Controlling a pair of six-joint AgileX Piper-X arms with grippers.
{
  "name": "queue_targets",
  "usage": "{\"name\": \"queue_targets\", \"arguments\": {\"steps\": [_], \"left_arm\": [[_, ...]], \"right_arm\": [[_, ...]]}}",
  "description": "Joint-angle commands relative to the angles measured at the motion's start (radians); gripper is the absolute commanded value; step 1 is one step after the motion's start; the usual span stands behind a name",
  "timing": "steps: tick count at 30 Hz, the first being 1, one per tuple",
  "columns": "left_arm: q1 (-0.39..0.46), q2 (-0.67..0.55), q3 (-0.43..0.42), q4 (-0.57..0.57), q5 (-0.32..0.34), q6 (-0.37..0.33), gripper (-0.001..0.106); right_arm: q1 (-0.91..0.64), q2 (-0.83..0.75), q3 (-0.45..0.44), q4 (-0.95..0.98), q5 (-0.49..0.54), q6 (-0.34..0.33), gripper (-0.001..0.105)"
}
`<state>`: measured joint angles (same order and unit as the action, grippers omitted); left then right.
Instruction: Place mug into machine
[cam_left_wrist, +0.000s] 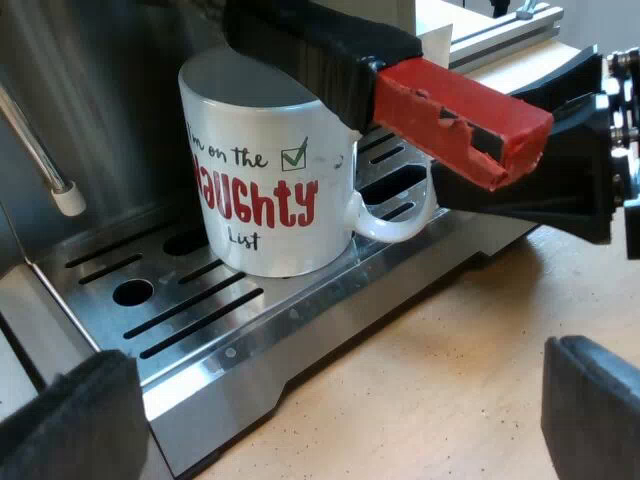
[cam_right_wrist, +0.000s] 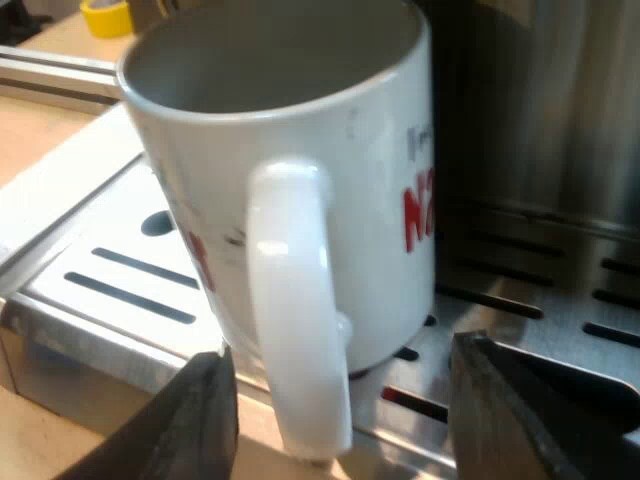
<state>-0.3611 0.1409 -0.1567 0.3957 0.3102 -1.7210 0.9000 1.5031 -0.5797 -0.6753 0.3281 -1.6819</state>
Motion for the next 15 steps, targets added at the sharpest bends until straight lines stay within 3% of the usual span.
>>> {"name": "queue_targets", "arguments": {"steps": [1,15], "left_arm": [[-0.004,-0.001,0.000,-0.013,0.000,-0.001,0.081],[-0.004,-0.001,0.000,-0.013,0.000,-0.001,0.081]], "right_arm": [[0.002,0.029,-0.004,-0.070,-0.015,0.002,0.050],[-0.003,0.203,-0.157,-0.113,-0.018,-0.006,0.045]]}}
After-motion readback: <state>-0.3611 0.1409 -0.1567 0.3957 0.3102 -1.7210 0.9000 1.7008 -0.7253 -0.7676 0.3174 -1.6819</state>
